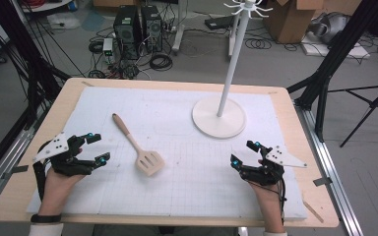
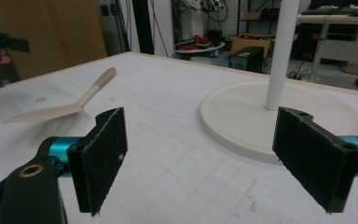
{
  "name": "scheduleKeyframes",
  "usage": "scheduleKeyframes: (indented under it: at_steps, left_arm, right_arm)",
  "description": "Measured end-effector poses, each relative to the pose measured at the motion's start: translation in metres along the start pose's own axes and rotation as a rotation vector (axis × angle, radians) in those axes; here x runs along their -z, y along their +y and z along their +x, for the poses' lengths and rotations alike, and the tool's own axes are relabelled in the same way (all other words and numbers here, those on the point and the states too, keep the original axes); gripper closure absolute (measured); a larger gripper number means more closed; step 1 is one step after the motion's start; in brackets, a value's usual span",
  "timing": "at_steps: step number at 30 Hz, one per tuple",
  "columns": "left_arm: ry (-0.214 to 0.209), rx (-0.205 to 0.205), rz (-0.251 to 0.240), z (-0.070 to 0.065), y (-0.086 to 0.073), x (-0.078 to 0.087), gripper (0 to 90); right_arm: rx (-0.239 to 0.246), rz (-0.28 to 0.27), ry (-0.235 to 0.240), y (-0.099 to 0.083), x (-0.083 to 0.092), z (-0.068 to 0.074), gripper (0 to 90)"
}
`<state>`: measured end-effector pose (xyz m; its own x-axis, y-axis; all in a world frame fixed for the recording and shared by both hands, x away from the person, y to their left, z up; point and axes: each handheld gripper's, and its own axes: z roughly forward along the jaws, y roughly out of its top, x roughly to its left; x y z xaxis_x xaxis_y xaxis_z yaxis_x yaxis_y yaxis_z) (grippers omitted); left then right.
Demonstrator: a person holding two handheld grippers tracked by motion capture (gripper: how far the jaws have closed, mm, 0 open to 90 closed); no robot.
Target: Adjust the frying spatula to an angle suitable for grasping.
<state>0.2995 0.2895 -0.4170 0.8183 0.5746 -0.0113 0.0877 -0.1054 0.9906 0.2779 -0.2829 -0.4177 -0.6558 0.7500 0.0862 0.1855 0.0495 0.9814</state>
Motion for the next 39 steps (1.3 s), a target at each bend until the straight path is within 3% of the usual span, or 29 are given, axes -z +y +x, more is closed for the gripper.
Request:
scheduleKeyframes:
  at_steps: [9,14,21,29,39]
  left_arm:
    - [-0.003,0.001,-0.007,0.000,0.000,0.003,21.2]
    - [-0.003,-0.002,-0.009,0.001,0.000,0.004,21.2]
    - [-0.002,0.001,-0.015,0.002,0.000,0.005,21.2]
    - [-0.002,0.005,-0.023,0.003,0.001,0.007,21.1]
    - [-0.005,0.005,-0.021,0.005,0.000,0.009,21.1]
  right_arm:
    - [0.010,0.005,0.069,0.017,-0.028,0.021,16.6]
    - [0.039,0.020,0.118,0.032,-0.051,0.036,16.5]
    - [0.041,0.041,0.188,0.052,-0.088,0.059,16.6]
    - [0.075,0.070,0.224,0.071,-0.124,0.084,17.3]
    - [0.093,0.125,0.254,0.079,-0.162,0.108,17.3]
